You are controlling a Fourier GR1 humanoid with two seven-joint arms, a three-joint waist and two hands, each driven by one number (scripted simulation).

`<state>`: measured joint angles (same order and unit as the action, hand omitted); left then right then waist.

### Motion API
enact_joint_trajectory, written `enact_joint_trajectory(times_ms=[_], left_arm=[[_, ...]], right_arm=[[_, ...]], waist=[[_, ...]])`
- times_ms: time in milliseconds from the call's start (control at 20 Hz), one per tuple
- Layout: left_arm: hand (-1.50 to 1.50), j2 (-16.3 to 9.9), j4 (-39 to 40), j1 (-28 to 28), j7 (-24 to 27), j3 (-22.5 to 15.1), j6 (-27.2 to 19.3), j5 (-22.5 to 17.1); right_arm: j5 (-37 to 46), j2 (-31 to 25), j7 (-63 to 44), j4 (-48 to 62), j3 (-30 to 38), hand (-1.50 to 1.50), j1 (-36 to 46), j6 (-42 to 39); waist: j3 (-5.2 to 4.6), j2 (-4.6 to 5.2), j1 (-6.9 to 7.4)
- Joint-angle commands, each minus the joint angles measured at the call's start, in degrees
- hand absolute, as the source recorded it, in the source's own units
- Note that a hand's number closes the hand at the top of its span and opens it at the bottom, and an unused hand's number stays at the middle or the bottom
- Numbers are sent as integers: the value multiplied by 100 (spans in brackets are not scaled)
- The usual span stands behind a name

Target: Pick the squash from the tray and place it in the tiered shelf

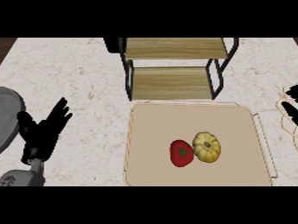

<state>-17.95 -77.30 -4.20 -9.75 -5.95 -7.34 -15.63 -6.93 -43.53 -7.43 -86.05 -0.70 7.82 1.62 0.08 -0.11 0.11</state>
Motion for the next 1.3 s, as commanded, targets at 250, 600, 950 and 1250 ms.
enact_joint_trajectory(times_ms=[250,600,950,1250], left_arm=[[0,44,120,332,-243,91,100,-49],[0,-96,-82,307,-566,239,220,-179],[0,2,127,-7,-626,223,231,-96],[0,98,186,-347,-859,209,120,19]], right_arm=[[-488,-682,-115,-785,15,-150,-200,-1668],[-1135,-1033,-1805,-2344,-248,-150,-136,-2261],[-716,-733,-4428,-3221,-1330,-150,1088,-1508],[319,-128,-5612,-2845,-2207,-150,2105,-1351]], waist=[[-12,-6,-28],[-18,-16,-27],[-25,16,74],[-19,28,90]])
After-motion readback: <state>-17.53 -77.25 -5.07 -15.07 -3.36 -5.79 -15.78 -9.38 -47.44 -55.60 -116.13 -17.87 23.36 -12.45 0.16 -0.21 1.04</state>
